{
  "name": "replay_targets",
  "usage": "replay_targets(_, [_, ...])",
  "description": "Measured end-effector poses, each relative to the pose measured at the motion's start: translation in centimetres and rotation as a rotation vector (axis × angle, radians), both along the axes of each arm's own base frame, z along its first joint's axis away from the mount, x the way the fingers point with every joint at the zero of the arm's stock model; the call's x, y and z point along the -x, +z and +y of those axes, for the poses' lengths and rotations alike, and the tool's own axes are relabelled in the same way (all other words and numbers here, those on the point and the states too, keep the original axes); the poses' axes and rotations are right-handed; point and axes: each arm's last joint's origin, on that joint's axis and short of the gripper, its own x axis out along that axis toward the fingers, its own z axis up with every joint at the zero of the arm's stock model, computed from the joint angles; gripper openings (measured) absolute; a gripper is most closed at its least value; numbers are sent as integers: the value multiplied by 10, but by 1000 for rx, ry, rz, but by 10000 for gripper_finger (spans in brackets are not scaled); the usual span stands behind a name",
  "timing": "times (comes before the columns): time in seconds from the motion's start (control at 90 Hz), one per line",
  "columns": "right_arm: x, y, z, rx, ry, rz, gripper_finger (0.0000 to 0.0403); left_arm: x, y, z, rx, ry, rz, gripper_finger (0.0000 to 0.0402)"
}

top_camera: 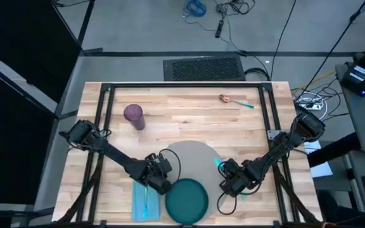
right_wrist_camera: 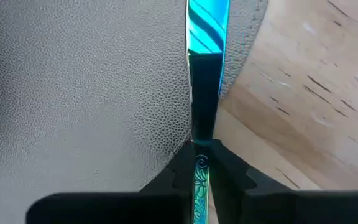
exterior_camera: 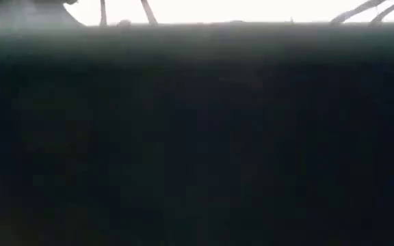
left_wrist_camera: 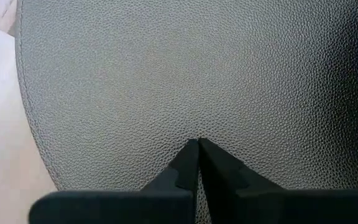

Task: Set table place
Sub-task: Put the iridescent knife on the gray mat

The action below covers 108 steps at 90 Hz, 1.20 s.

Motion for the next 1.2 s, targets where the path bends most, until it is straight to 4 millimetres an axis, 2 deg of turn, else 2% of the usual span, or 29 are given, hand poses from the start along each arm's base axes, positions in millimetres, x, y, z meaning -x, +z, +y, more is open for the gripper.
replay_targets(0.244, [-15,10,3,9,-2,-92,1,-1,0,-2,25,-8,-6,0])
replay_targets(0.356, [-16,9,-4,22,-12,-60,3,-2,0,-2,40,-11,-12,0])
replay_targets(0.589, [-28,11,-7,-66,1,-102,2,-2,0,-2,41,-17,-13,0])
replay_targets(0.722, [-30,13,-9,-42,37,-105,1,-2,0,-3,42,-17,-14,0])
replay_targets(0.911, [-36,38,-7,56,51,-112,1,-2,0,-3,37,-32,-13,0])
replay_targets(1.0, [-30,43,-2,59,60,-66,1,-2,0,-3,37,-31,-13,0])
replay_targets(1.2, [2,32,15,49,-18,56,0,-2,0,-3,37,-32,-13,0])
